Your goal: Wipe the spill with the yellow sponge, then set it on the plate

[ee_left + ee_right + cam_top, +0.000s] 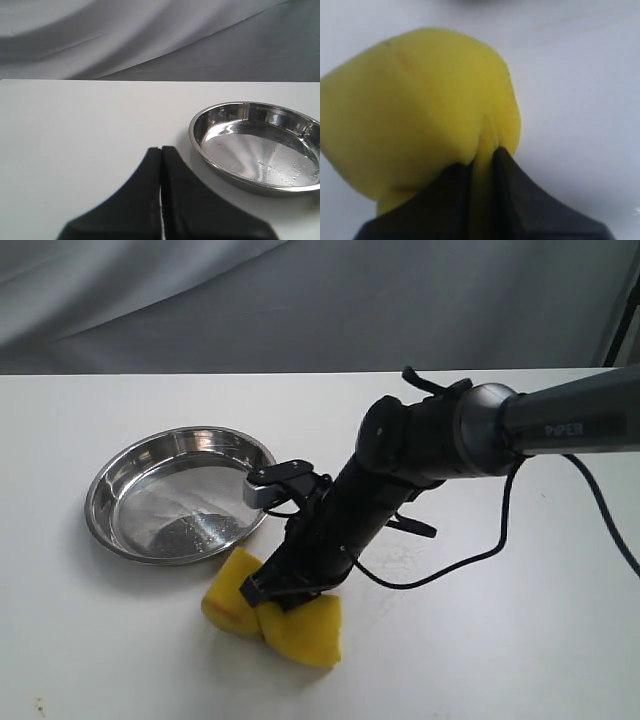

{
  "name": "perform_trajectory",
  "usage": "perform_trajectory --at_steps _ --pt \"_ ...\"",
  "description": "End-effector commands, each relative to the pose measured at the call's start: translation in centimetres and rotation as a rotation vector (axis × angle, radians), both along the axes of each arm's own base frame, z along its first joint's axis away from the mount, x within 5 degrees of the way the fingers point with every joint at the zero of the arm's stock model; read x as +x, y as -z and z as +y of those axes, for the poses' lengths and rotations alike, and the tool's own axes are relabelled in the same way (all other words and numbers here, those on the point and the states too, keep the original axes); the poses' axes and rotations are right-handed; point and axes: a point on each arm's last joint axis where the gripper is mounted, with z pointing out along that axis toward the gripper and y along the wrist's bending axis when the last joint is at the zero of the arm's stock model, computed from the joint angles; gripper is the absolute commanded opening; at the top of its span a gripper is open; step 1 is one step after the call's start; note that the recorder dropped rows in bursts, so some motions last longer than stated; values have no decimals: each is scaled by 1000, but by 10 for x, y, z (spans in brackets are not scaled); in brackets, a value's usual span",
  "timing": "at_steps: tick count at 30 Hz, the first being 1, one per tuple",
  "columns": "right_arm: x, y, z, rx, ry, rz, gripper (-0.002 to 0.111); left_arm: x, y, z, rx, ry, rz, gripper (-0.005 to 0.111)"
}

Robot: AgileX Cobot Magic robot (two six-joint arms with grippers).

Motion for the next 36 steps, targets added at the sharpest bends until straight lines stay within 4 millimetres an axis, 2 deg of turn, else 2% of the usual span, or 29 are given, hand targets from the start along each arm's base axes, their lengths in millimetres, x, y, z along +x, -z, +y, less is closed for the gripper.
perform_trajectory --at_steps 1,6,16,24,29,36 --pt "-21 10 12 -19 -131 29 0 0 -3 0 -6 -3 -17 0" --pt "-12 12 14 -29 -112 -100 0 0 -3 0 -6 -3 -17 0" --pt "27 14 -18 -136 18 -271 0 0 -3 0 -6 -3 -17 0" --pt "64 11 -54 -122 173 -372 0 0 -3 0 -6 -3 -17 0" --pt "85 10 -84 -122 311 -389 0 0 -3 0 -6 -3 -17 0" --pt "101 10 -125 -134 475 -346 0 0 -3 0 -6 -3 -17 0"
